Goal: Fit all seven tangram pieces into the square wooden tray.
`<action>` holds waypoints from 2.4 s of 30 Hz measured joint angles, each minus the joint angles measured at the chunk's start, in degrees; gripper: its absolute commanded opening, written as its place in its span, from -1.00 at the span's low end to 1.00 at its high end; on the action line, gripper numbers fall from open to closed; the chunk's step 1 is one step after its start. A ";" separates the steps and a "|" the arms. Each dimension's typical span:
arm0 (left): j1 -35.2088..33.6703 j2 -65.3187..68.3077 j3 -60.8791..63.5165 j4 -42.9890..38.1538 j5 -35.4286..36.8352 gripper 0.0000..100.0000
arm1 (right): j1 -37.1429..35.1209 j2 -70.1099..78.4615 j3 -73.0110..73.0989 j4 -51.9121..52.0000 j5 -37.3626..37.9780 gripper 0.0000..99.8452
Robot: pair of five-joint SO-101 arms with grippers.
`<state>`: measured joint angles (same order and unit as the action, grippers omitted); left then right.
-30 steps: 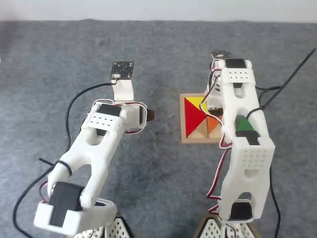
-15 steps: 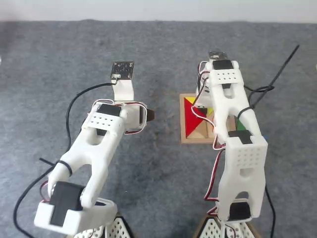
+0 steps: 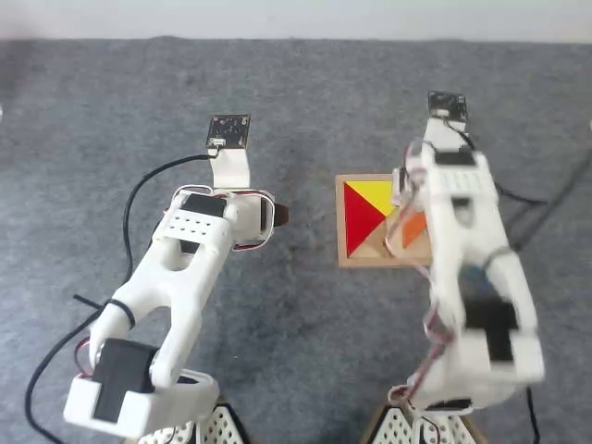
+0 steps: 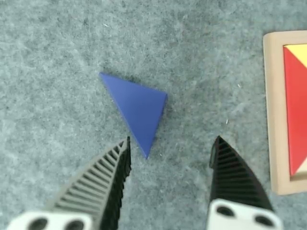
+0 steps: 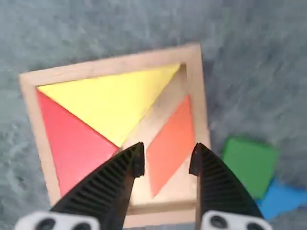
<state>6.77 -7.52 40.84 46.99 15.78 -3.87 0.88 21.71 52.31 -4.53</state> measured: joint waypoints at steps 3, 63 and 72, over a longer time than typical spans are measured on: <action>0.00 0.00 0.00 0.00 0.00 -0.49 | -0.26 -9.32 10.37 -9.41 7.12 -0.85; 0.00 0.18 0.00 0.00 0.00 -0.49 | -0.09 12.66 -8.00 7.91 -17.85 -0.97; 0.00 0.18 0.00 0.00 0.00 -0.49 | -0.09 2.20 -8.00 14.95 -3.25 -0.96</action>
<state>6.77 -7.34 40.84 46.99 15.78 -3.96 3.08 13.71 67.25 -7.78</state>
